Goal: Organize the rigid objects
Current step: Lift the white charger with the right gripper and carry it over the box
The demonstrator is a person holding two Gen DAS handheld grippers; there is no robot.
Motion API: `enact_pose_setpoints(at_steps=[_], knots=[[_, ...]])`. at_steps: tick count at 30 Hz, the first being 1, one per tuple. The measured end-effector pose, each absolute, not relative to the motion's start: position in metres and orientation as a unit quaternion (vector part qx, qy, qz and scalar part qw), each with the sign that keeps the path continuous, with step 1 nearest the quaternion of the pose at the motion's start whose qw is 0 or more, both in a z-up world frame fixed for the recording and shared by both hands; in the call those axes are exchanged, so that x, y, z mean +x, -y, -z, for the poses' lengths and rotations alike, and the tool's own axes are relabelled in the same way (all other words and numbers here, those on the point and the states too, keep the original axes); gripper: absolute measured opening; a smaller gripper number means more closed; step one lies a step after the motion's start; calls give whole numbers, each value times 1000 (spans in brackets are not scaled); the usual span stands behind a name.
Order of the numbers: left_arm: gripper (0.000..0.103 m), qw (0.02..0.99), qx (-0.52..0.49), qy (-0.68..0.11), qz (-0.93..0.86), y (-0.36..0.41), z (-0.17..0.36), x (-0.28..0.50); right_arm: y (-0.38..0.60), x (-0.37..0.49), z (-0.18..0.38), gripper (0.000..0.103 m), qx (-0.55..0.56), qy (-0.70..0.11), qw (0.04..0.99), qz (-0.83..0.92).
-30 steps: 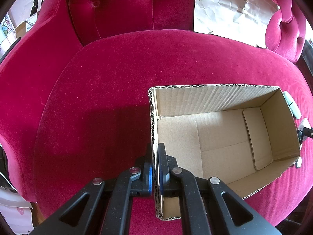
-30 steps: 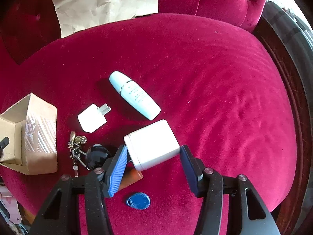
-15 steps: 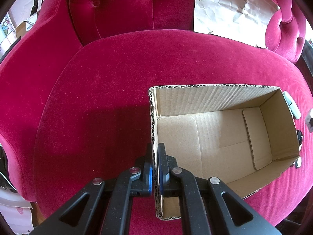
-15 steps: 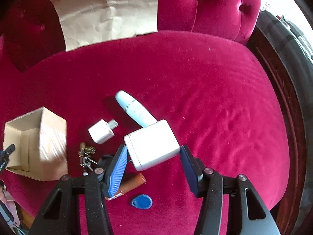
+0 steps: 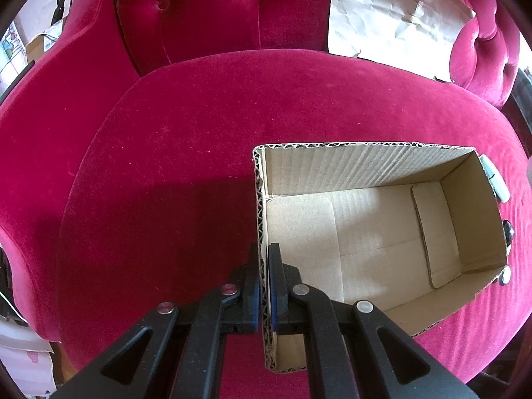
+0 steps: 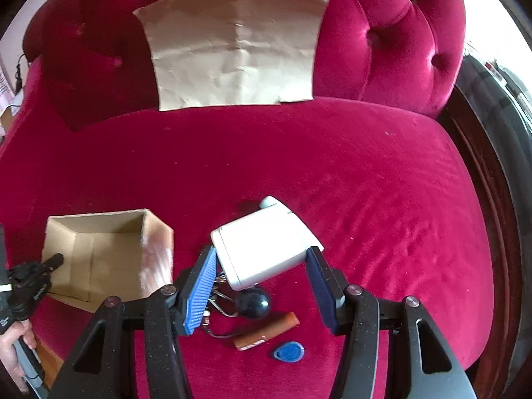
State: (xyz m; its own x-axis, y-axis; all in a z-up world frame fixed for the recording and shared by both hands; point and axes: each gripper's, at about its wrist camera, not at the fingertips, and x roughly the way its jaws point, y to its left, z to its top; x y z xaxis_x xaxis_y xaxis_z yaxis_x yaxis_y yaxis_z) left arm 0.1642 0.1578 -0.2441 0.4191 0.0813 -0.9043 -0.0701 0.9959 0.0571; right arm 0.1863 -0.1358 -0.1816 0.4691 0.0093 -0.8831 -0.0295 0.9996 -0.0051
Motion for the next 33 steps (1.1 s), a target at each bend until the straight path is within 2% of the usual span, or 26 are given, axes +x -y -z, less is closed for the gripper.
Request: enact_pose_setpoints(at_steps=[17, 33], knots=[[4, 842, -4, -537, -43, -158, 245, 164, 46, 178, 175, 58, -21, -503, 856, -114], [4, 842, -7, -538, -41, -160, 245, 164, -5, 183, 211, 59, -24, -513, 843, -161]])
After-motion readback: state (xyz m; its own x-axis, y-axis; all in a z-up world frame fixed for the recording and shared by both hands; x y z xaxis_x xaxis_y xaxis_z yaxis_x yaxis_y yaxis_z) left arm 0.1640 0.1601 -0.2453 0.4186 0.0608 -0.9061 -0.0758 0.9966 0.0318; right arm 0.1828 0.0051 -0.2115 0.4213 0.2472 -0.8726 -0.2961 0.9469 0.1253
